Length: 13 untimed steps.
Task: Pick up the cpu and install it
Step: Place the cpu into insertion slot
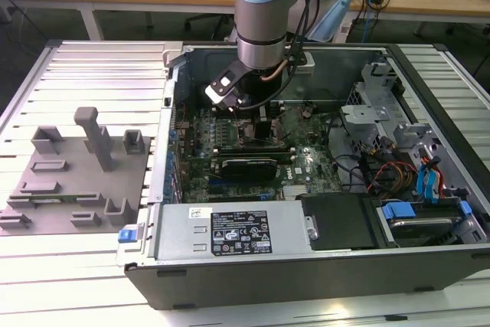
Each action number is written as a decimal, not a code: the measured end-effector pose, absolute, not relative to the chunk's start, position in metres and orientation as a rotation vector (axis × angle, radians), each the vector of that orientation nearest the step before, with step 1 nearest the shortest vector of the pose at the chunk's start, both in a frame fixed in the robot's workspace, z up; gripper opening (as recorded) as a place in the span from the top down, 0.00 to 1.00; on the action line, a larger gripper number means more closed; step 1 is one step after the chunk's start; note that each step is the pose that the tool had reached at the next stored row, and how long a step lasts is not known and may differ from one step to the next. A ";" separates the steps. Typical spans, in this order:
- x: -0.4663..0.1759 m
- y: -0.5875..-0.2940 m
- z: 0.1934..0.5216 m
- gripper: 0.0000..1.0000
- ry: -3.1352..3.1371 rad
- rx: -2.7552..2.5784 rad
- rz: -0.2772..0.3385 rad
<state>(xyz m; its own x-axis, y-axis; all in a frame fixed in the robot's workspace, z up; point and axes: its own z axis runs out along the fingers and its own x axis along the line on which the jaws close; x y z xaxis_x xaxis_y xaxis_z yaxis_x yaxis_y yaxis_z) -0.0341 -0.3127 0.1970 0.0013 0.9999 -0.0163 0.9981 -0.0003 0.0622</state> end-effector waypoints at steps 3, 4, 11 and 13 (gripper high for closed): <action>-0.034 -0.313 0.197 0.38 2.183 2.186 0.056; -0.034 -0.313 0.197 0.38 2.184 2.186 0.057; -0.032 -0.313 0.198 0.38 2.184 2.186 0.057; -0.032 -0.313 0.198 0.38 2.178 2.191 0.056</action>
